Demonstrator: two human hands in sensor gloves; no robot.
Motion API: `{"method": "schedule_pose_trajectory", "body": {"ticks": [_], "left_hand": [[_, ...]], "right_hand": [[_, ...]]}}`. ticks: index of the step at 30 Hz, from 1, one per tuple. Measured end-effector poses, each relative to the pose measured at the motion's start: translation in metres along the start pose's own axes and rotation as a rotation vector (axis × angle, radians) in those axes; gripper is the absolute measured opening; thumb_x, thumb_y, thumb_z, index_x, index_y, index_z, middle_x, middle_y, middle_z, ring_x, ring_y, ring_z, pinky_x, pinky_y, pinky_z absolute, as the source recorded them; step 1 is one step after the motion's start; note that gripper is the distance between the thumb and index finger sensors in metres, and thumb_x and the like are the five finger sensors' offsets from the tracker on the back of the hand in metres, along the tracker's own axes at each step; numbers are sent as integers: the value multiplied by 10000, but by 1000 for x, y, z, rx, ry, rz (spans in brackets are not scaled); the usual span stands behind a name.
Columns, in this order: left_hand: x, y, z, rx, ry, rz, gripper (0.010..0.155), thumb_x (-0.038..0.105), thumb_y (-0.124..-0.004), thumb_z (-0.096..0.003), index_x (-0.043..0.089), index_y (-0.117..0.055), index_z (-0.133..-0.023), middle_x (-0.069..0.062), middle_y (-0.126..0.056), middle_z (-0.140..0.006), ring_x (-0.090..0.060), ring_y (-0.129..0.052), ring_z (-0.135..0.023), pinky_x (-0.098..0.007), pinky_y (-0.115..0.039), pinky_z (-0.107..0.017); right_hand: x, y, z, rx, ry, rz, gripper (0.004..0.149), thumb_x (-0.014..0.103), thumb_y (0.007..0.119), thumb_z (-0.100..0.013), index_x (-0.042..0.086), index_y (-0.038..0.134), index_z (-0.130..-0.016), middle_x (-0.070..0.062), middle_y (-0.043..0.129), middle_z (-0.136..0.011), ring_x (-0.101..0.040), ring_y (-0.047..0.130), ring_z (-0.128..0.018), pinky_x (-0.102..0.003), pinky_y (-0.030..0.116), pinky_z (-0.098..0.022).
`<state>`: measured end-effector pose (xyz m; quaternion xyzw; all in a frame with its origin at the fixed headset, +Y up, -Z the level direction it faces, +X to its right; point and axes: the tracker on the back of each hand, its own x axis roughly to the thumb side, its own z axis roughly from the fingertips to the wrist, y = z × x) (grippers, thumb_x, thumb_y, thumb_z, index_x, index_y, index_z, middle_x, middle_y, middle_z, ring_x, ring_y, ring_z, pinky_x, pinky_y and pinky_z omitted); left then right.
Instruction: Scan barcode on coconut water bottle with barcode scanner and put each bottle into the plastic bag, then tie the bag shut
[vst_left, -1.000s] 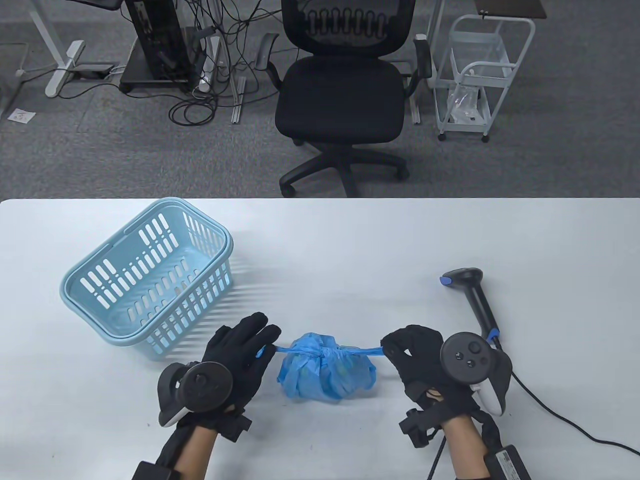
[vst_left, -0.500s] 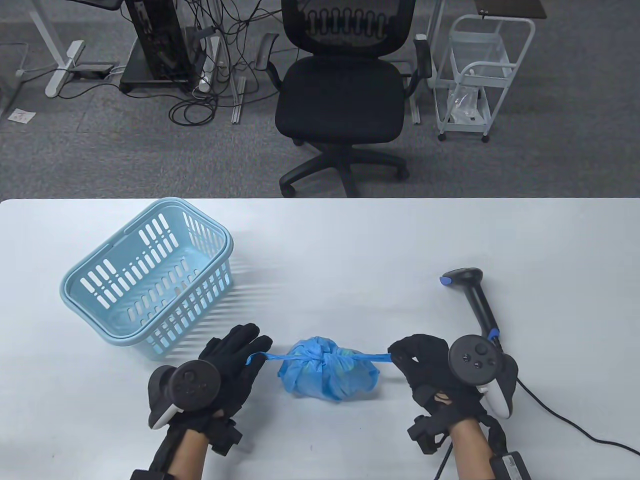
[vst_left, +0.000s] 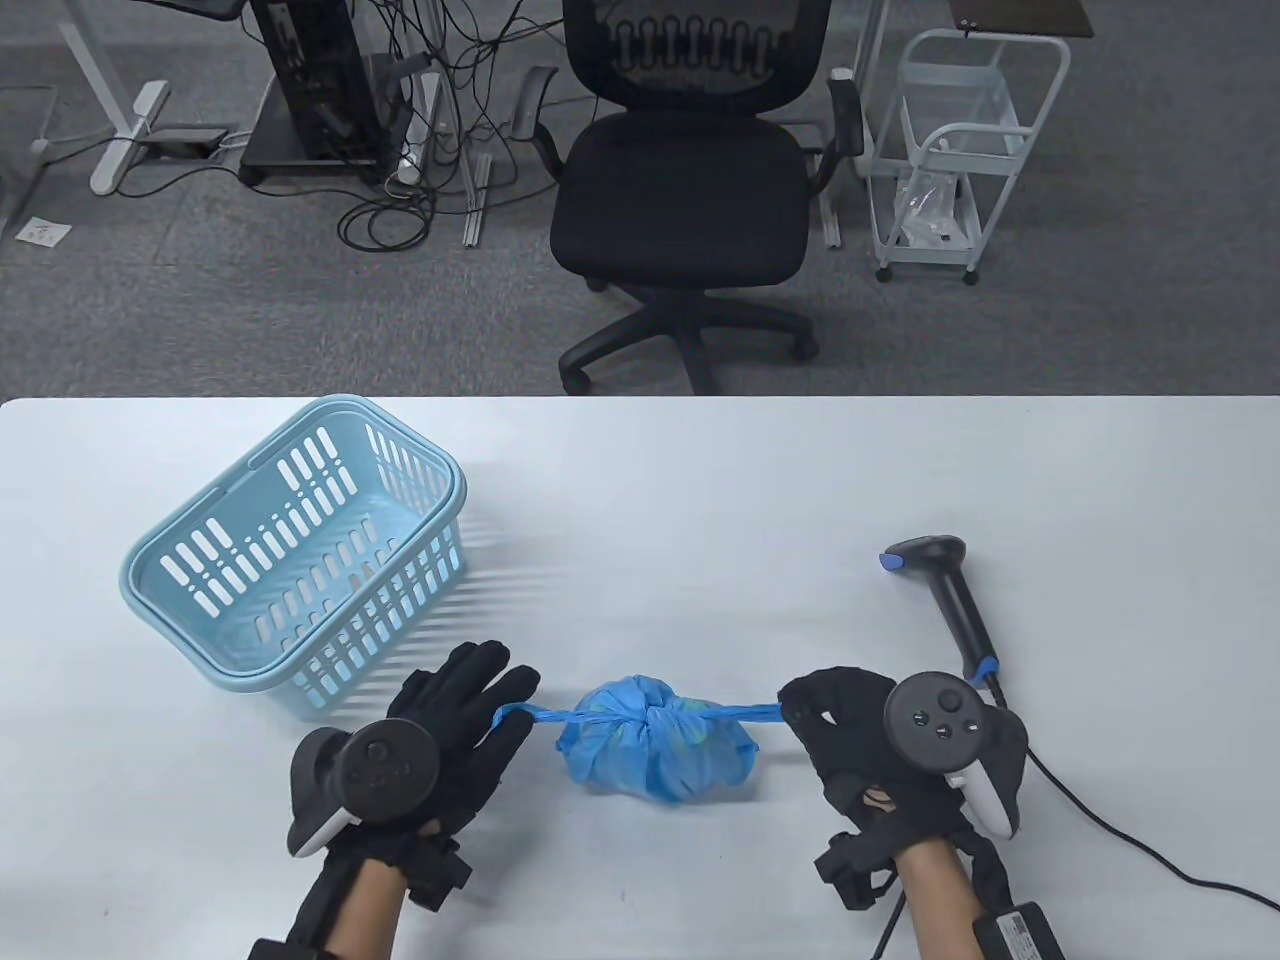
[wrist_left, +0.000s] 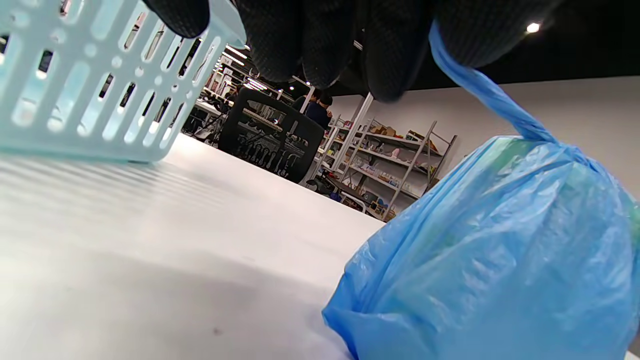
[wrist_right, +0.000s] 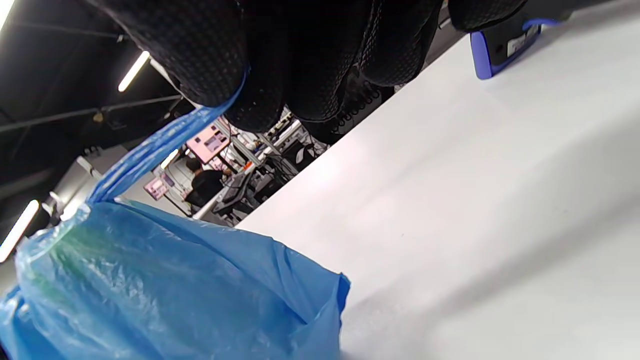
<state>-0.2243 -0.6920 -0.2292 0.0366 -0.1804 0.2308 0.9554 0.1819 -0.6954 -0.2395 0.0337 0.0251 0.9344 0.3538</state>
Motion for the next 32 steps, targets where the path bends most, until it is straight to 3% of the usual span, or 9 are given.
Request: {"method": "schedule_pose_trajectory", "body": {"ticks": [5, 10, 15, 32], "left_hand": [[10, 12, 7, -115, 9, -212, 813, 683, -634, -651, 272, -371, -1301, -58, -299, -1378, -397, -298, -1262, -719, -339, -818], [12, 15, 17, -142, 44, -331, 895, 731, -602, -638, 271, -229, -1309, -61, -136, -1375, -400, -139, -1247, -729, -242, -811], [18, 13, 24, -167, 68, -448, 948, 770, -561, -626, 271, -120, -1301, -66, -13, -1359, -402, -10, -1221, -727, -177, -803], [1, -6, 23, -258, 137, -491, 975, 804, -509, -611, 265, -62, -1291, -81, 61, -1334, -392, 69, -1190, -714, -126, -790]], "right_hand": [[11, -4, 9, -11, -31, 157, 656, 517, 698, -563, 197, 530, -1111, -164, 470, -1183, -531, 400, -1065, -742, 369, -710], [18, -4, 23, -11, -51, 413, 737, 575, 659, -557, 257, 360, -1151, -175, 248, -1222, -563, 219, -1072, -760, 304, -705], [19, 0, 30, -26, -50, 541, 775, 615, 632, -547, 305, 254, -1149, -161, 111, -1213, -577, 119, -1058, -772, 254, -700], [6, 24, 25, 17, -19, 666, 810, 644, 620, -526, 295, 228, -1143, -163, 91, -1202, -556, 106, -1054, -770, 247, -693]]}}
